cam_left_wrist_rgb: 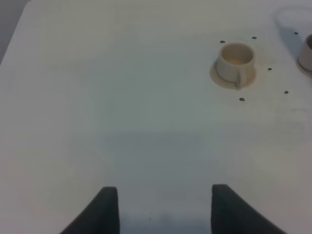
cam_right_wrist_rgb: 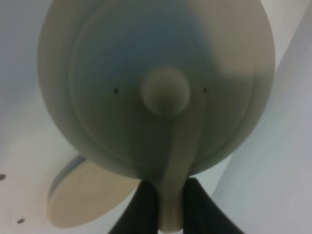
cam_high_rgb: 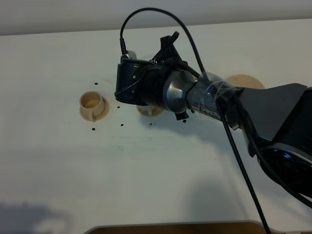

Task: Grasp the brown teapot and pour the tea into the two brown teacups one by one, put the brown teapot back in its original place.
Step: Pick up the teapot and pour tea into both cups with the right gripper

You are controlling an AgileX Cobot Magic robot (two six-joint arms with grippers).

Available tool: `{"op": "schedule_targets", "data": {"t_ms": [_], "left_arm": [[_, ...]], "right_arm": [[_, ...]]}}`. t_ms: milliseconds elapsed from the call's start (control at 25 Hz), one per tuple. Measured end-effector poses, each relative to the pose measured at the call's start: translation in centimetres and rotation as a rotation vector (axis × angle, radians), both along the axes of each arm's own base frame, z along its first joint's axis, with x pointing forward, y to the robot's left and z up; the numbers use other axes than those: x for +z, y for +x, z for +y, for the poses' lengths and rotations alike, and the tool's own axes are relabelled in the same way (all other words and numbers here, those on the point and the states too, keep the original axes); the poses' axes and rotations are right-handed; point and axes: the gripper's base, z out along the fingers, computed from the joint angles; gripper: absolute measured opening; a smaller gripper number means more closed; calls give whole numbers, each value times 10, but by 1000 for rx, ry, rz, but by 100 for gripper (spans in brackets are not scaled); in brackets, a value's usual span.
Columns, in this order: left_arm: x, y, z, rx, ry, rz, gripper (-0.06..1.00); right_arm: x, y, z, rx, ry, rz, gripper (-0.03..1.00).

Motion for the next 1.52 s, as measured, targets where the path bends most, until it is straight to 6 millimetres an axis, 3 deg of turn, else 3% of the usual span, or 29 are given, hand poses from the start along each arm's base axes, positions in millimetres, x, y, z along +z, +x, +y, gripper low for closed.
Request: {"op": "schedule_targets", "data": {"t_ms": [1520], "left_arm": [[0,0,0,0,0,0,46]], "right_arm": [[5,8,-2,164,-189,-7,12]]}}
